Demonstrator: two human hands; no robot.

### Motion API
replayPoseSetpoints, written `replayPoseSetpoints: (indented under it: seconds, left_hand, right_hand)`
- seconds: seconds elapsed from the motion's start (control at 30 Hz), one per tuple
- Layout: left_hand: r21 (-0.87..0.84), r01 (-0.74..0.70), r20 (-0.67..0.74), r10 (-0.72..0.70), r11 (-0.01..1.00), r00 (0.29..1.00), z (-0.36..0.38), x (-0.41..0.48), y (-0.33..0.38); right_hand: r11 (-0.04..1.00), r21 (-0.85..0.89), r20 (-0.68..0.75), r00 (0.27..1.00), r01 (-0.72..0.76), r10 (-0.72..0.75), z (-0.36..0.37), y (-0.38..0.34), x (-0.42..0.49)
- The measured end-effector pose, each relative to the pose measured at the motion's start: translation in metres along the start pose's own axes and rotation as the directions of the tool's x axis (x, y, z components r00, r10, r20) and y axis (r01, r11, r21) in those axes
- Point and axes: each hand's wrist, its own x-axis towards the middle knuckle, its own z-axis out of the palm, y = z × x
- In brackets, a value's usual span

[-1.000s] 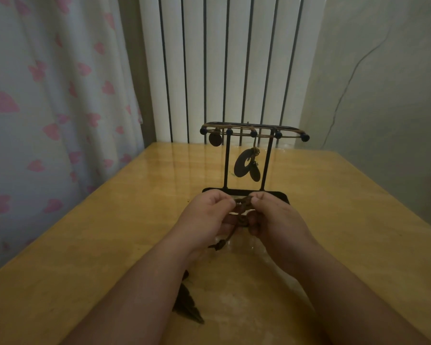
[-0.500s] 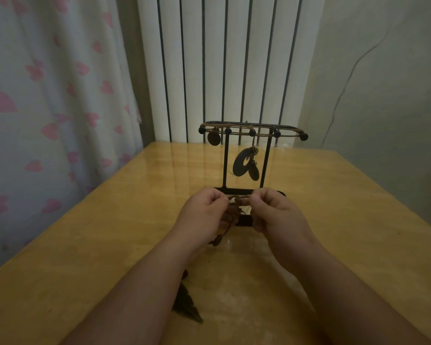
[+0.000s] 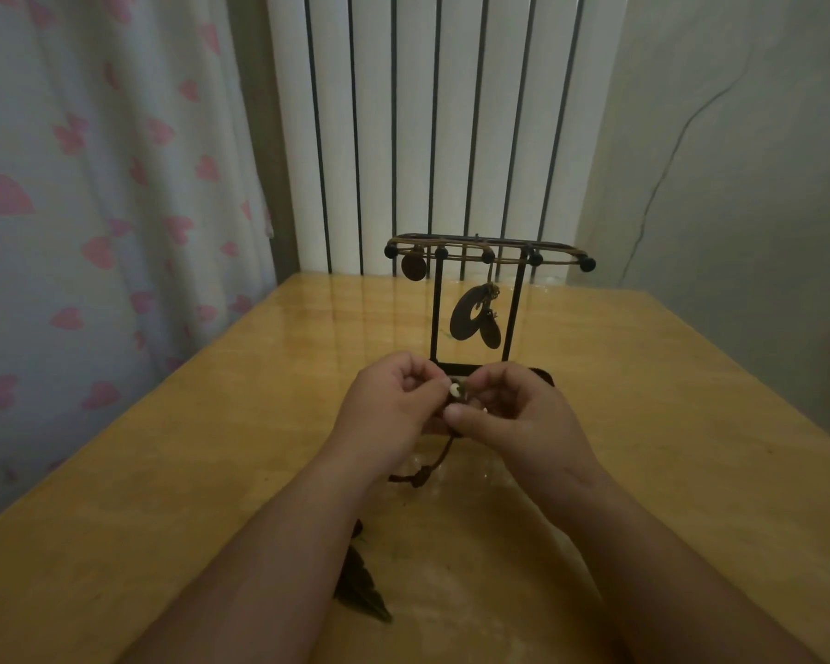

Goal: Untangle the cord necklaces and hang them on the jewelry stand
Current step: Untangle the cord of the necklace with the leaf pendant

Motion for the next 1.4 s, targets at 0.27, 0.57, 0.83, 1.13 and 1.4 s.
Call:
replayPoseSetpoints:
  seconds: [0.27, 0.57, 0.83, 1.13, 1.4]
  left_hand:
    - [-0.091, 0.058, 0.024, -0.056, 0.994, 0.998, 0.000, 0.004, -0.001]
    - [0.083, 0.142, 0.070, -0.148, 0.986, 0.987, 0.003, 0.000, 0.000]
    - [0.061, 0.019, 0.055, -0.023, 0.998, 0.998, 0.001, -0.006, 0.008]
    - [0.049, -0.094, 0.009, 0.094, 0.994, 0.996, -0.004, -0.008, 0.011]
    - [0.060, -0.112, -0.020, 0.113, 0.992, 0.993, -0.006, -0.006, 0.010]
  right_hand:
    - [0.996, -0.094, -0.110, 0.994, -0.001, -0.010, -0.001, -0.001, 0.003]
    - [0.928, 0.293, -0.055, 0.965, -0.229, 0.255, -0.003, -0.003, 0.005]
    - [0.753, 0.590, -0.012, 0.929, -0.292, 0.370, -0.004, -0.005, 0.008]
    - [0.895, 0.328, -0.070, 0.937, -0.302, 0.342, -0.006, -0.003, 0.006]
    - [0.910, 0.288, -0.205, 0.910, -0.297, 0.362, -0.019, -0.007, 0.009]
